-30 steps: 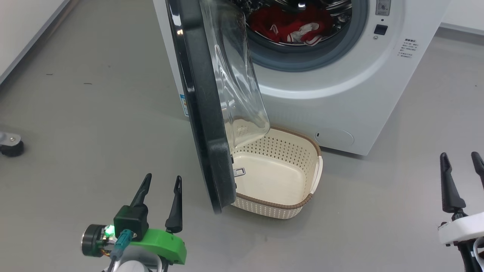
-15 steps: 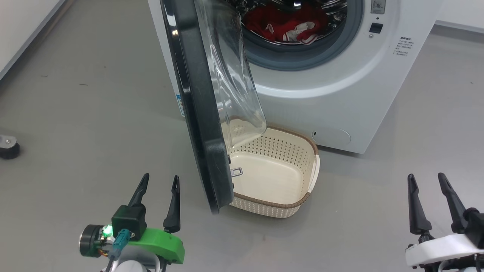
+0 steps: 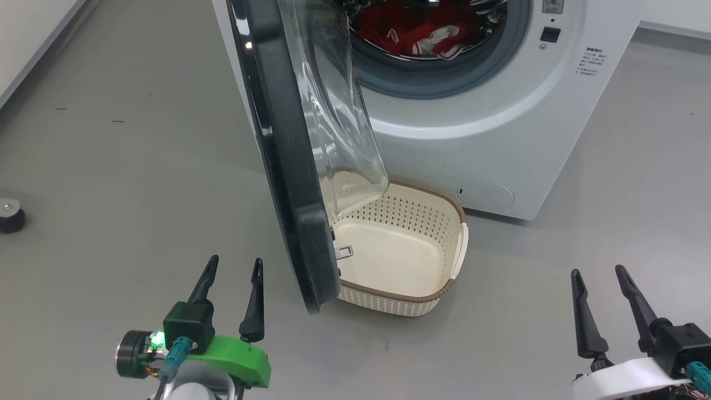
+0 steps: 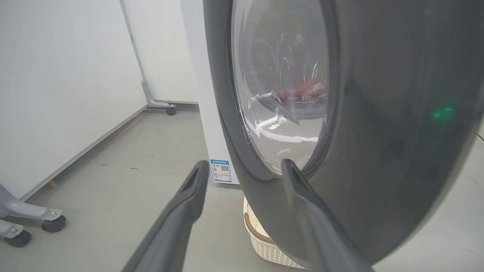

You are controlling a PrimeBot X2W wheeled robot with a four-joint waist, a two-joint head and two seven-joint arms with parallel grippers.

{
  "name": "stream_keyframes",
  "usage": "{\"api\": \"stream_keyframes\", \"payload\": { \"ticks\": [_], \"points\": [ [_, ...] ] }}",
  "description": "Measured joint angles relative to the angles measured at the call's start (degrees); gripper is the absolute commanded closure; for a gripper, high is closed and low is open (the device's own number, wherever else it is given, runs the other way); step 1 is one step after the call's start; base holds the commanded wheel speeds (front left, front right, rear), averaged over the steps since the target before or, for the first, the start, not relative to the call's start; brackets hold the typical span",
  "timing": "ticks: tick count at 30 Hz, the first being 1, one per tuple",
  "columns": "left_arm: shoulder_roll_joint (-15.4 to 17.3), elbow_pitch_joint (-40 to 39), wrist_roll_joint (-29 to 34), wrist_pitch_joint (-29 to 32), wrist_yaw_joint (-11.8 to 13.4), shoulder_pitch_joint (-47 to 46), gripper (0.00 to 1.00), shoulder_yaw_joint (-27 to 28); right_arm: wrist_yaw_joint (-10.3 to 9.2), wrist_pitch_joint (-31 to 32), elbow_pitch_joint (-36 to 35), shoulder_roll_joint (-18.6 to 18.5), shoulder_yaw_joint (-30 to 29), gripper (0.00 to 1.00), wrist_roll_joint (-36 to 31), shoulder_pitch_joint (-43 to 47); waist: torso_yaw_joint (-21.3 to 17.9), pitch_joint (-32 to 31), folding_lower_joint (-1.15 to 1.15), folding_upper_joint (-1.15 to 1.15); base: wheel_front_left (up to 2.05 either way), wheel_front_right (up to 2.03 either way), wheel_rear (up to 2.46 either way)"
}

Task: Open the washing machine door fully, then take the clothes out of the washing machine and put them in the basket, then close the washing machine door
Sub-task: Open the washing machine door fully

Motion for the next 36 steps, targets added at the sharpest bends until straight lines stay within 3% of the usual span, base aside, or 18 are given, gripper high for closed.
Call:
{"api": "stream_keyframes", "payload": {
  "ticks": [24,25,26,27,28,36],
  "points": [
    [0.0,0.6,0.0,0.0,0.0,0.0,0.0,-0.7,2.58,0.0,-0.1,3.7,-3.4,0.0,-3.2,0.6,0.3,0.2,0.0,0.0,0.0,0.0,0.0],
    [0.0,0.6,0.0,0.0,0.0,0.0,0.08,-0.8,2.58,0.0,-0.1,3.8,-3.5,0.0,-3.2,0.6,0.4,0.2,0.0,0.0,0.0,0.0,0.0],
    [0.0,0.7,0.0,0.0,0.0,0.0,0.54,-1.0,2.68,0.0,-0.1,4.0,-3.6,0.0,-3.3,0.6,0.4,0.1,0.0,0.0,0.0,0.0,0.0],
    [0.0,0.8,-0.1,0.0,0.0,0.0,0.93,-1.1,2.86,0.0,-0.1,4.0,-3.7,0.0,-3.4,0.6,0.5,0.1,0.0,0.0,0.0,0.0,0.0],
    [0.0,1.0,-0.2,0.0,0.0,0.0,1.0,-1.3,3.07,0.0,-0.1,4.1,-3.8,0.0,-3.5,0.6,0.5,0.1,0.0,0.0,0.0,0.0,0.0],
    [0.0,1.3,-0.3,0.0,0.0,0.0,1.0,-1.4,3.98,0.0,-0.1,4.7,-4.4,0.0,-4.0,0.6,0.7,0.0,0.0,0.0,0.0,0.0,0.0]
  ]
}}
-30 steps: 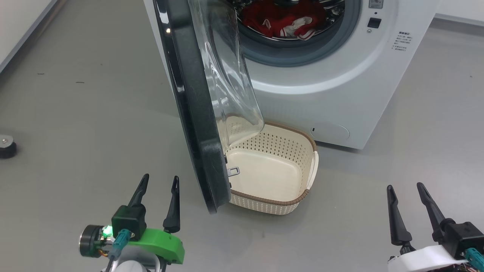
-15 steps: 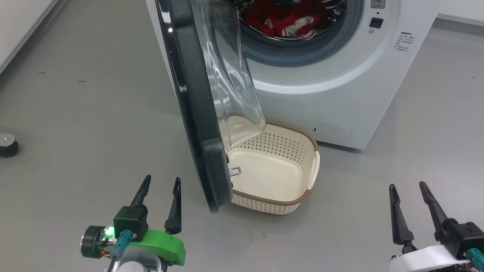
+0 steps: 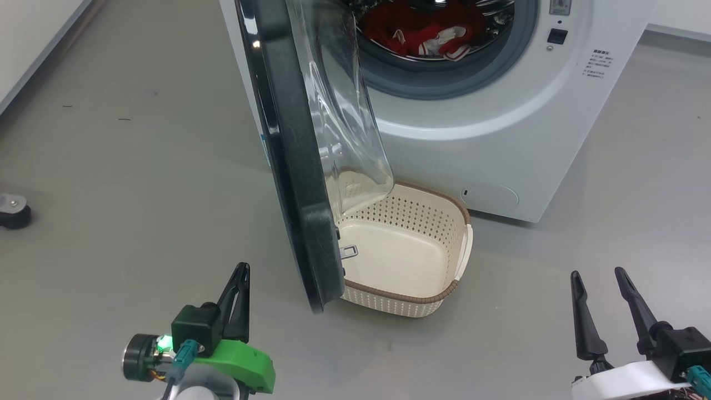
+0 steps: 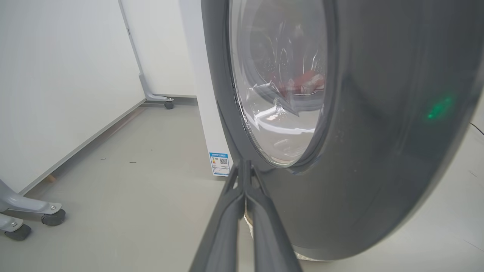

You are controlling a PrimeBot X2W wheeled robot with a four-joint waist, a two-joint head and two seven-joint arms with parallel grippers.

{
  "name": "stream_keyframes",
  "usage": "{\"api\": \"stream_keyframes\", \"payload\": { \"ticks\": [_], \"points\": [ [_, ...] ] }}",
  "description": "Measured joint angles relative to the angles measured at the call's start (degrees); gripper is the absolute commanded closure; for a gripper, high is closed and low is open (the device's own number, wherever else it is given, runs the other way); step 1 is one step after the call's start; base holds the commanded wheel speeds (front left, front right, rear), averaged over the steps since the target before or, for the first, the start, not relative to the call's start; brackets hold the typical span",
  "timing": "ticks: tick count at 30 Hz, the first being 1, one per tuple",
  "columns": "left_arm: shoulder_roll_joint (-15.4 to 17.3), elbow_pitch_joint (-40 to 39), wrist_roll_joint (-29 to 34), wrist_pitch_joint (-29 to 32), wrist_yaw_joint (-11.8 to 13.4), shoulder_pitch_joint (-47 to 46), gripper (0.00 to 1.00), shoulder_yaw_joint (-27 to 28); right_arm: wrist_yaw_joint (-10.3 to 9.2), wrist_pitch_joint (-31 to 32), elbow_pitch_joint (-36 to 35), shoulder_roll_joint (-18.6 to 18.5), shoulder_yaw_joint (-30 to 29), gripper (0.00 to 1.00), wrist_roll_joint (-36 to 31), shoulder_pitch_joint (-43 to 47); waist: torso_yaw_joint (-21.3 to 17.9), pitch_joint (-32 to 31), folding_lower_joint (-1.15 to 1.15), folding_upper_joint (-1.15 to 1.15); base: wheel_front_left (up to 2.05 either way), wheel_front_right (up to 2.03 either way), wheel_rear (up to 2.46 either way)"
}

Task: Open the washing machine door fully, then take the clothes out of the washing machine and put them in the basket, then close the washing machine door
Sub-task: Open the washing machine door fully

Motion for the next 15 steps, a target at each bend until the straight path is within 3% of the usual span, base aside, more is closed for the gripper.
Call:
{"api": "stream_keyframes", "payload": {
  "ticks": [9,15],
  "points": [
    [0.0,-4.0,0.6,0.0,0.0,-0.1,1.0,0.5,0.6,0.0,0.0,0.5,-0.8,0.0,-0.6,0.0,0.2,-0.3,0.0,0.0,0.0,0.0,0.0],
    [0.0,-12.1,2.6,0.0,0.0,-2.5,1.0,2.5,1.04,0.0,0.0,1.0,-1.4,0.0,-1.1,0.0,0.4,-0.5,0.0,0.0,0.0,0.0,0.0]
  ]
}}
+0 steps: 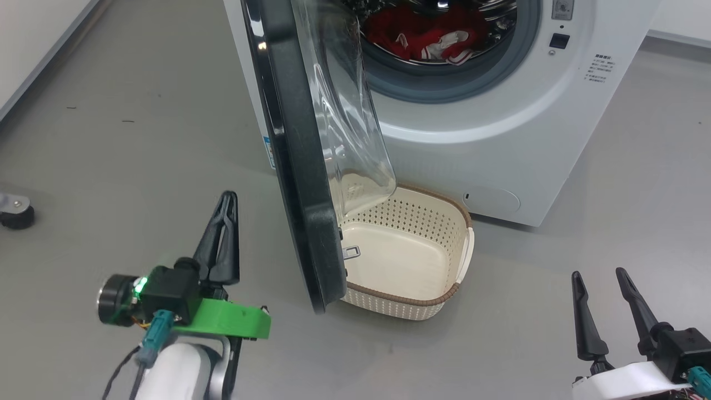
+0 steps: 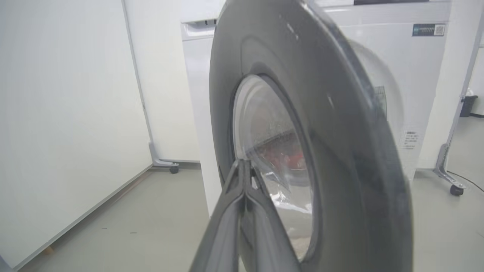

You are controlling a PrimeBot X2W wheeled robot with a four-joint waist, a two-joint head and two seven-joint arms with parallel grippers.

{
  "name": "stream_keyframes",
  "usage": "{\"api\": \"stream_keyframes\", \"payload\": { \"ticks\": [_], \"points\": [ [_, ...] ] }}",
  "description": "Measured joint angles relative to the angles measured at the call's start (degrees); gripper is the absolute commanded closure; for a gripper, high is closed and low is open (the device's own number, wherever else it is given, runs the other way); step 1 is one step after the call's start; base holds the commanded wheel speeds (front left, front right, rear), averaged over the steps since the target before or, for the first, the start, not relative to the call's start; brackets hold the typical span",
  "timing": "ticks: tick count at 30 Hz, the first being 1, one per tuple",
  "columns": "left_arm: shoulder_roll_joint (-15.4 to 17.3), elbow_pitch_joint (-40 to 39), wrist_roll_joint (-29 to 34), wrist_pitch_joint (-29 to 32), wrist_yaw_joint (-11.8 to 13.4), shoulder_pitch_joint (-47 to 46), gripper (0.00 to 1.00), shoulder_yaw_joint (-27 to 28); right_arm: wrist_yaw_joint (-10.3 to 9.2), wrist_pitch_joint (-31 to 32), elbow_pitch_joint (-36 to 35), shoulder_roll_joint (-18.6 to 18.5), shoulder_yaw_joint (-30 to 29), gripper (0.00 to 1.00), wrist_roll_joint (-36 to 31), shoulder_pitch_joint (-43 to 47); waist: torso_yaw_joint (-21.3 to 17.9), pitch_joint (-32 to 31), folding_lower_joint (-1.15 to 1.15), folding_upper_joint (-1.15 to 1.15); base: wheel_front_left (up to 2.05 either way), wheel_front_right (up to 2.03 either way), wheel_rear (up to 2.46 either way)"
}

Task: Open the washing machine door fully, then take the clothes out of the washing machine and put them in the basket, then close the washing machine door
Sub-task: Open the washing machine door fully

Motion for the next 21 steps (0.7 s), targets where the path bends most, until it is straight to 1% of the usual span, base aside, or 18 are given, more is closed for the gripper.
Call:
{"api": "stream_keyframes", "payload": {
  "ticks": [5,10,13,16,21],
  "points": [
    [0.0,-7.3,1.3,0.0,0.0,-2.0,1.0,1.3,0.15,0.0,0.1,0.3,-0.2,0.0,-0.2,0.0,0.1,-0.2,0.0,0.0,0.0,0.0,0.0],
    [0.0,-15.7,2.1,-0.3,0.0,-4.0,1.0,0.4,0.57,0.0,0.1,0.7,-0.5,0.0,-0.6,0.0,0.0,-0.4,0.0,0.0,0.0,0.0,0.0],
    [0.0,-20.0,2.2,-0.3,0.0,-5.3,1.0,-1.5,0.66,0.0,0.1,0.7,-0.6,0.0,-1.0,0.0,-0.1,-0.4,0.0,0.0,0.0,0.0,0.0],
    [0.0,-22.0,2.1,-0.3,-0.2,-5.4,1.0,-4.7,0.74,0.0,0.1,0.8,-0.6,0.0,-1.1,0.0,-0.3,-0.4,0.0,0.0,0.0,0.0,0.0],
    [0.1,-22.7,1.8,-0.3,-3.1,-5.1,1.0,-11.6,1.13,0.0,0.4,0.9,-0.5,0.0,-1.5,0.0,-0.7,-0.3,0.0,0.0,0.0,0.0,0.0]
  ]
}}
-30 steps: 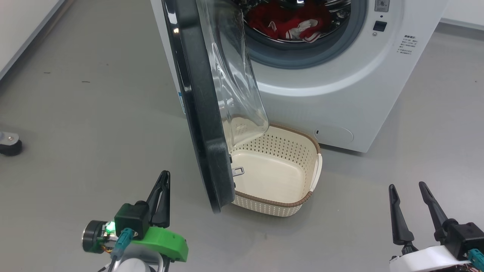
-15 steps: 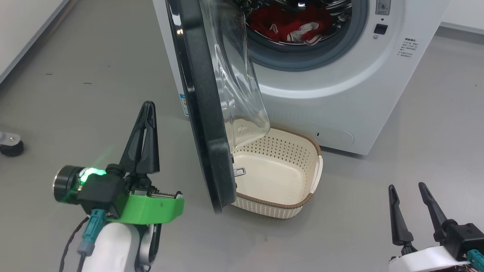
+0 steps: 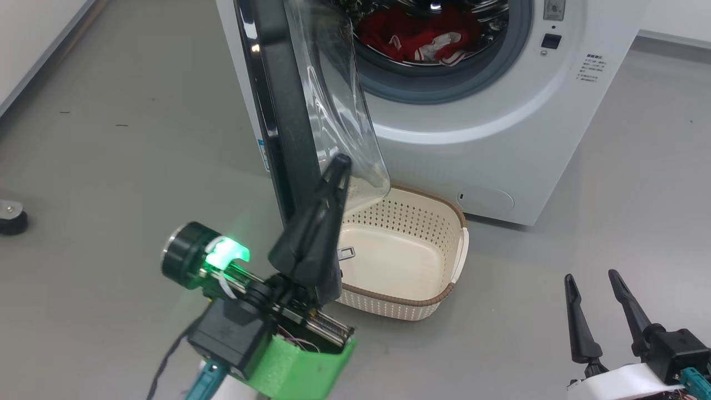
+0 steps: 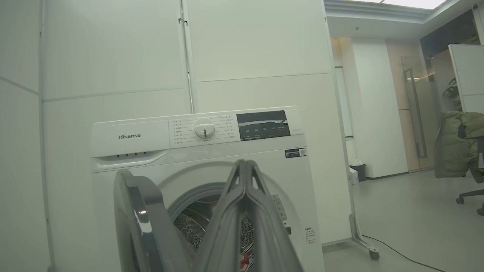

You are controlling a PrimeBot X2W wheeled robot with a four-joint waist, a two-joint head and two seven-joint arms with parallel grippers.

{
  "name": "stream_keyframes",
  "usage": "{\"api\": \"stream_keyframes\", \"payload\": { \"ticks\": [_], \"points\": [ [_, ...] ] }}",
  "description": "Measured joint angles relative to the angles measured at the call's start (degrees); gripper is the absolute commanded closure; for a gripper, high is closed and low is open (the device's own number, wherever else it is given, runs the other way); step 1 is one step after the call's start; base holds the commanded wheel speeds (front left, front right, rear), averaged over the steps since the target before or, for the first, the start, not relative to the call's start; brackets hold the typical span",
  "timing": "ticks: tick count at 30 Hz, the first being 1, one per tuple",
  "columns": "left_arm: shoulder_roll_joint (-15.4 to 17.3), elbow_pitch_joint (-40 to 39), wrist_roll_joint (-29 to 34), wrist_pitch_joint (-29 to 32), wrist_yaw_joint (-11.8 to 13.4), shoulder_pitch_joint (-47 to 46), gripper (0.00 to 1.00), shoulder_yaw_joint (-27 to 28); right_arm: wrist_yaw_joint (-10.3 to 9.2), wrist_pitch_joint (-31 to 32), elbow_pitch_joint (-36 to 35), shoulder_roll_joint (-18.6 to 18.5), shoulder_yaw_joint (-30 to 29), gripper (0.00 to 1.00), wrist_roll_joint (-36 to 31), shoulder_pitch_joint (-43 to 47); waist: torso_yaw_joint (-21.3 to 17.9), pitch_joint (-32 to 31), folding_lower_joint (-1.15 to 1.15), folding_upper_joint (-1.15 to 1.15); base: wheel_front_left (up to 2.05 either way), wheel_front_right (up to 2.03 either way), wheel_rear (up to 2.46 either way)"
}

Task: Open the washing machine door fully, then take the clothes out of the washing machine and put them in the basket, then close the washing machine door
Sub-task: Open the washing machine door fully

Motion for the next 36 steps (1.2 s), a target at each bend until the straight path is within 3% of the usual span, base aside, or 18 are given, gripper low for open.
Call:
{"api": "stream_keyframes", "payload": {
  "ticks": [7,13,20,36],
  "points": [
    [0.3,5.7,-1.3,0.7,-4.1,3.7,1.0,-8.6,0.43,0.0,0.1,0.2,0.3,0.0,-0.3,0.0,-1.1,0.5,0.0,0.0,0.0,0.0,0.0],
    [0.5,11.5,-2.8,4.2,-5.8,5.7,1.0,-11.2,0.64,0.0,0.5,0.3,0.6,0.0,-0.4,-0.1,-2.2,0.8,0.0,0.0,0.0,0.0,0.0],
    [0.5,17.2,-5.0,6.5,-5.6,6.4,1.0,-10.6,0.91,0.0,0.6,0.5,0.1,0.0,-0.4,-0.1,-3.0,1.0,0.0,0.0,0.0,0.0,0.0],
    [0.5,23.6,-5.8,5.9,-1.0,6.1,1.0,-4.9,1.4,0.0,0.7,0.9,-0.5,0.0,-0.4,-0.1,-3.2,1.4,0.0,0.0,0.0,0.0,0.0]
  ]
}}
